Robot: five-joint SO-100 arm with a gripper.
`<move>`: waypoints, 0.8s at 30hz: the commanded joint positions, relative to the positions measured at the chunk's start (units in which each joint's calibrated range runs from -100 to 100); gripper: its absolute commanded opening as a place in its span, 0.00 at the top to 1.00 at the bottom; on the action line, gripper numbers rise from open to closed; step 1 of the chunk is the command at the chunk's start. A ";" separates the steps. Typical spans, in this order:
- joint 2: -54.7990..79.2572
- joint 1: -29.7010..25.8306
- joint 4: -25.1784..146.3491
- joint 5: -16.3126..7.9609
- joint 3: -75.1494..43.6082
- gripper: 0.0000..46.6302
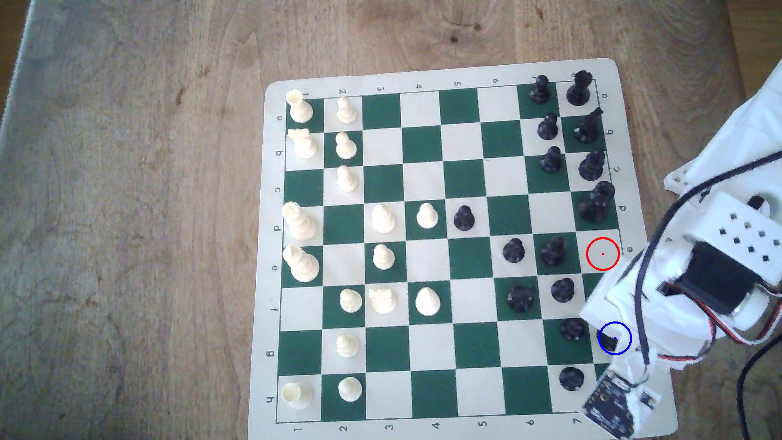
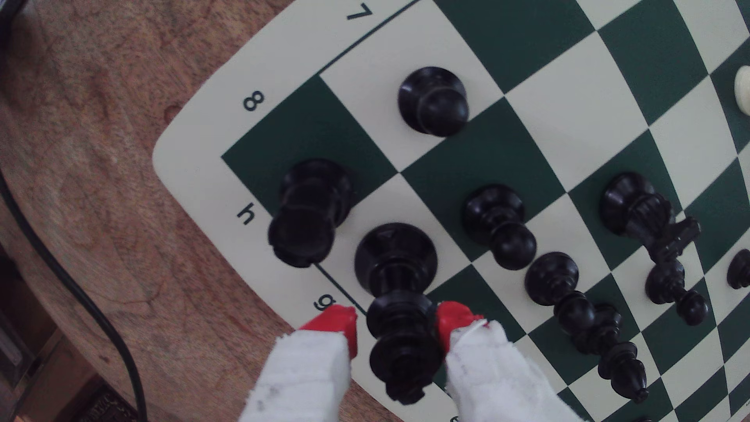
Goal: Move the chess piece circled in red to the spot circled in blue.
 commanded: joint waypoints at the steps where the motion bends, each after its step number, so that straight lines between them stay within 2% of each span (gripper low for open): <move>1: -4.87 0.26 0.92 0.29 -2.24 0.77; 16: -16.75 2.06 8.46 -0.10 -2.24 0.73; 24: -34.83 10.35 10.83 0.05 5.82 0.76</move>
